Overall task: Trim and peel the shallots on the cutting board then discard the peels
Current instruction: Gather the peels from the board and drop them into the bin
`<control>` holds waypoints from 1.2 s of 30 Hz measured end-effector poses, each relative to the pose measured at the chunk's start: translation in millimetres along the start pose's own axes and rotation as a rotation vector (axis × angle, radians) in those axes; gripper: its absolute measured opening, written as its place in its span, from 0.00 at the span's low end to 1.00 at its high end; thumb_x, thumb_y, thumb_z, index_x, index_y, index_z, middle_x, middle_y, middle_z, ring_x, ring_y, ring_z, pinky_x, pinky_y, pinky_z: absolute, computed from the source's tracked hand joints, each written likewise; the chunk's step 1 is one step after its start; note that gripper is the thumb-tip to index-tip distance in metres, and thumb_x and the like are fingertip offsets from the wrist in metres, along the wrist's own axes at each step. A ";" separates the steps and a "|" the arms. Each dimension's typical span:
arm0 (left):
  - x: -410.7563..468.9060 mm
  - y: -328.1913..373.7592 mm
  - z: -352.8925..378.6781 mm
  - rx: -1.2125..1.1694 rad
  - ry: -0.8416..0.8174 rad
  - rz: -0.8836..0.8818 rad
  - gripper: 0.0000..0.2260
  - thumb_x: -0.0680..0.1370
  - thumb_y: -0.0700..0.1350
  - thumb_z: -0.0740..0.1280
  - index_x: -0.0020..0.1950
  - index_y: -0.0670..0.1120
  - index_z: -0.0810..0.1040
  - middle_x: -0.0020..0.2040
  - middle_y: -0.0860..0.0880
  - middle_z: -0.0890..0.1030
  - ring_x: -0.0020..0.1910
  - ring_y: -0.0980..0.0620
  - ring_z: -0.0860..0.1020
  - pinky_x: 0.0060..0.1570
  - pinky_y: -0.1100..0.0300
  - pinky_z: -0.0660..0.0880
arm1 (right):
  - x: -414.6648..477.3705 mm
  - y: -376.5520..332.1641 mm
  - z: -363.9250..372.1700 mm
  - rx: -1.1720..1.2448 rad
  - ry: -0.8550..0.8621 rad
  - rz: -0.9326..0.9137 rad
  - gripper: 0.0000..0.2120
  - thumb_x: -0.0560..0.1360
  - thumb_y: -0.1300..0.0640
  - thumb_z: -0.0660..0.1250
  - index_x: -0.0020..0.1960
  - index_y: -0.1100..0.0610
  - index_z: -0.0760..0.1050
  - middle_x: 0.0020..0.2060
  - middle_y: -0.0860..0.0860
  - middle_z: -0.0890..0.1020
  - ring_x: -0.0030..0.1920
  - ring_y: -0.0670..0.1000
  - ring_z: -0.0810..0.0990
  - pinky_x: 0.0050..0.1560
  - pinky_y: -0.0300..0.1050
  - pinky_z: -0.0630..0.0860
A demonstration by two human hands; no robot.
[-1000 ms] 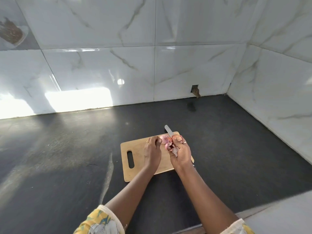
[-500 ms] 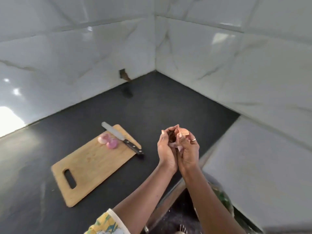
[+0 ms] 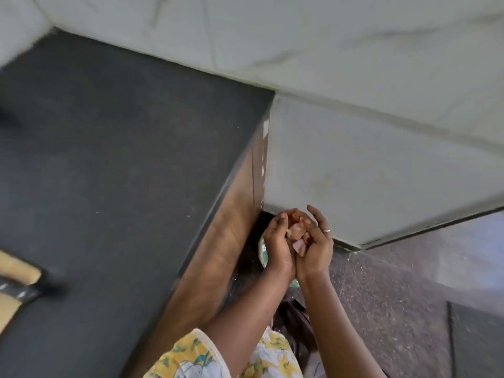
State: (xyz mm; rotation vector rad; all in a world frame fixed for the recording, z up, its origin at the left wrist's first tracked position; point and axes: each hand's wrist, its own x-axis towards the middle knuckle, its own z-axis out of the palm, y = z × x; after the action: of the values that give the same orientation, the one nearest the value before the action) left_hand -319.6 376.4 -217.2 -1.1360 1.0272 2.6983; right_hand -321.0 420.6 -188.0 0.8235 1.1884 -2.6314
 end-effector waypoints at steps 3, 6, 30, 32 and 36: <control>40.9 -33.7 -6.4 0.140 0.182 -0.088 0.08 0.80 0.37 0.58 0.53 0.35 0.74 0.42 0.40 0.78 0.36 0.49 0.80 0.33 0.61 0.78 | 44.6 21.3 -37.7 -0.012 0.191 0.122 0.13 0.77 0.71 0.57 0.52 0.60 0.77 0.45 0.60 0.81 0.45 0.56 0.81 0.50 0.46 0.79; 81.3 -68.7 -18.4 0.215 0.253 -0.220 0.11 0.80 0.37 0.56 0.56 0.35 0.75 0.49 0.37 0.80 0.42 0.46 0.80 0.40 0.57 0.81 | 87.9 54.4 -75.4 -0.055 0.297 0.220 0.09 0.77 0.68 0.60 0.48 0.62 0.78 0.43 0.57 0.82 0.45 0.55 0.81 0.47 0.44 0.80; 208.3 -162.9 -88.7 0.241 0.592 -0.478 0.08 0.80 0.38 0.58 0.44 0.42 0.75 0.38 0.47 0.74 0.32 0.53 0.72 0.24 0.67 0.71 | 229.1 151.0 -183.5 -0.328 0.573 0.603 0.19 0.80 0.68 0.50 0.67 0.60 0.71 0.51 0.60 0.80 0.40 0.54 0.82 0.49 0.46 0.81; 208.3 -164.6 -93.1 0.265 0.631 -0.439 0.08 0.77 0.30 0.59 0.48 0.38 0.77 0.39 0.45 0.76 0.33 0.53 0.73 0.24 0.71 0.73 | 225.1 147.2 -182.4 -0.449 0.542 0.600 0.16 0.78 0.70 0.56 0.62 0.63 0.75 0.42 0.54 0.79 0.32 0.47 0.78 0.35 0.35 0.79; 205.8 -159.5 -91.2 0.292 0.607 -0.337 0.09 0.74 0.27 0.63 0.53 0.32 0.78 0.42 0.40 0.79 0.34 0.51 0.77 0.28 0.70 0.76 | 218.2 141.2 -172.7 -0.722 0.600 0.519 0.08 0.69 0.71 0.70 0.43 0.60 0.81 0.37 0.55 0.83 0.36 0.50 0.80 0.44 0.43 0.81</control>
State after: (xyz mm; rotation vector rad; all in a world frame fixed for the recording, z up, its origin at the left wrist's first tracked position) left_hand -369.1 404.1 -487.2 -1.9038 1.1055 1.9041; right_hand -383.6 471.3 -489.4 1.5160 1.6074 -1.4110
